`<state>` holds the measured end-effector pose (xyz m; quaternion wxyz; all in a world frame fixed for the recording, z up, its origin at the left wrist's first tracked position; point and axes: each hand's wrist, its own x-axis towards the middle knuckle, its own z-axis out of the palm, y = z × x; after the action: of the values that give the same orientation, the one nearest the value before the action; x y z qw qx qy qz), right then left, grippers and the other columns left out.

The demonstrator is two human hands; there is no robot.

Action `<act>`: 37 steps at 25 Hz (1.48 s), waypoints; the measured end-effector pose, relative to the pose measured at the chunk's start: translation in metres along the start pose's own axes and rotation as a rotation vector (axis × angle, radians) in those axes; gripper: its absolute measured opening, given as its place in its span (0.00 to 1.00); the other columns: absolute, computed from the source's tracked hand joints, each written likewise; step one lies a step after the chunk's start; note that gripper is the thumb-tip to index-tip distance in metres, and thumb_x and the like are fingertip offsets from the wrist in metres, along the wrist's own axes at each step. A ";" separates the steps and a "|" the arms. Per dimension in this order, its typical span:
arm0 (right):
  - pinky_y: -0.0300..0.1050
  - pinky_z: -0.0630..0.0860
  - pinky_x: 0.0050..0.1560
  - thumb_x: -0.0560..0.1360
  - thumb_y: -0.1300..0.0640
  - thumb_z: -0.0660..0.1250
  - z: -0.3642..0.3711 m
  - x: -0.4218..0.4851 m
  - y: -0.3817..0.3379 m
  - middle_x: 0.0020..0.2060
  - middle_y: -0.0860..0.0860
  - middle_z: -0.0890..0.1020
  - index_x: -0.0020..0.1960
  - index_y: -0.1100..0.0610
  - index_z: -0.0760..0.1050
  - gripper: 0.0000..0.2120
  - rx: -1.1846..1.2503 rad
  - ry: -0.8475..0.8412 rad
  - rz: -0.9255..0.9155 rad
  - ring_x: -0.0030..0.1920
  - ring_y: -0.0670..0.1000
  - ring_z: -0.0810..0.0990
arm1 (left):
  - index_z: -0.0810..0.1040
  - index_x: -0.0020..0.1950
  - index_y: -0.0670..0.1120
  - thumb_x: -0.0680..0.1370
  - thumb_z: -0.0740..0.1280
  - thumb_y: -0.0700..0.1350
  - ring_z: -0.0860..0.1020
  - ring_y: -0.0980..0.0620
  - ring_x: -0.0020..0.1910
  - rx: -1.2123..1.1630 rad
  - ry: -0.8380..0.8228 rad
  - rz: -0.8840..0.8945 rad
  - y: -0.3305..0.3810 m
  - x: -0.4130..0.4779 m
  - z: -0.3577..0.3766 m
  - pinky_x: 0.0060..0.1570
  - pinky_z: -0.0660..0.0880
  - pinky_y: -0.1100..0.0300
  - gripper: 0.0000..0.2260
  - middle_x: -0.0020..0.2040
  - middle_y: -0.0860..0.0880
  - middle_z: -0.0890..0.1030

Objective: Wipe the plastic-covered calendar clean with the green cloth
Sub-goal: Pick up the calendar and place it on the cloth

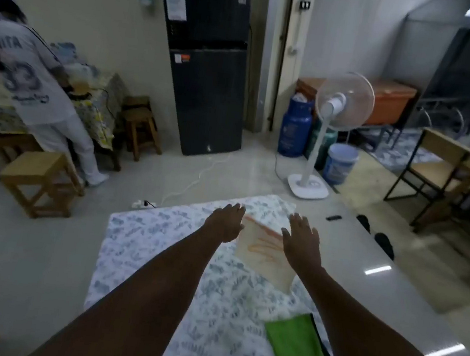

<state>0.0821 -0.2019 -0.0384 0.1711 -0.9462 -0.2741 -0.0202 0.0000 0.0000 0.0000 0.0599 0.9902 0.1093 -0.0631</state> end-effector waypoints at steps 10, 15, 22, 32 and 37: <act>0.49 0.74 0.50 0.82 0.60 0.57 0.047 -0.030 0.044 0.54 0.62 0.77 0.58 0.64 0.73 0.10 0.496 0.082 0.332 0.50 0.59 0.77 | 0.45 0.79 0.41 0.82 0.56 0.38 0.62 0.39 0.75 -0.464 -0.041 -0.175 0.021 0.039 0.051 0.73 0.62 0.47 0.29 0.79 0.39 0.56; 0.44 0.67 0.44 0.82 0.61 0.56 0.057 -0.034 0.043 0.45 0.56 0.79 0.52 0.61 0.74 0.08 0.628 0.101 0.383 0.46 0.54 0.76 | 0.68 0.69 0.40 0.79 0.58 0.33 0.75 0.41 0.64 -0.792 0.158 -0.361 0.015 0.039 0.061 0.63 0.73 0.48 0.18 0.67 0.40 0.75; 0.42 0.67 0.46 0.82 0.59 0.58 0.065 -0.041 0.031 0.47 0.57 0.79 0.53 0.62 0.77 0.10 0.652 0.121 0.304 0.48 0.53 0.75 | 0.80 0.46 0.39 0.75 0.72 0.44 0.79 0.48 0.44 -1.115 0.395 -0.540 -0.024 -0.029 0.076 0.46 0.75 0.54 0.08 0.42 0.46 0.82; 0.50 0.72 0.52 0.83 0.57 0.57 0.119 -0.070 -0.032 0.54 0.63 0.82 0.59 0.63 0.78 0.14 0.585 -0.329 0.199 0.54 0.62 0.79 | 0.79 0.46 0.45 0.79 0.66 0.36 0.80 0.44 0.48 -1.630 0.371 -0.877 -0.063 -0.170 0.142 0.45 0.78 0.54 0.05 0.49 0.44 0.81; 0.50 0.72 0.60 0.81 0.64 0.55 0.141 -0.092 -0.044 0.59 0.65 0.80 0.61 0.67 0.76 0.15 0.434 -0.470 0.204 0.60 0.62 0.77 | 0.78 0.57 0.40 0.77 0.65 0.32 0.80 0.44 0.51 -1.555 0.325 -0.946 -0.061 -0.196 0.176 0.43 0.78 0.55 0.11 0.58 0.41 0.80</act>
<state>-0.0275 -0.1669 -0.1691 0.3017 -0.8891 -0.2077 0.2747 -0.2234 -0.0051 -0.1521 0.6597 0.5203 0.5212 0.1498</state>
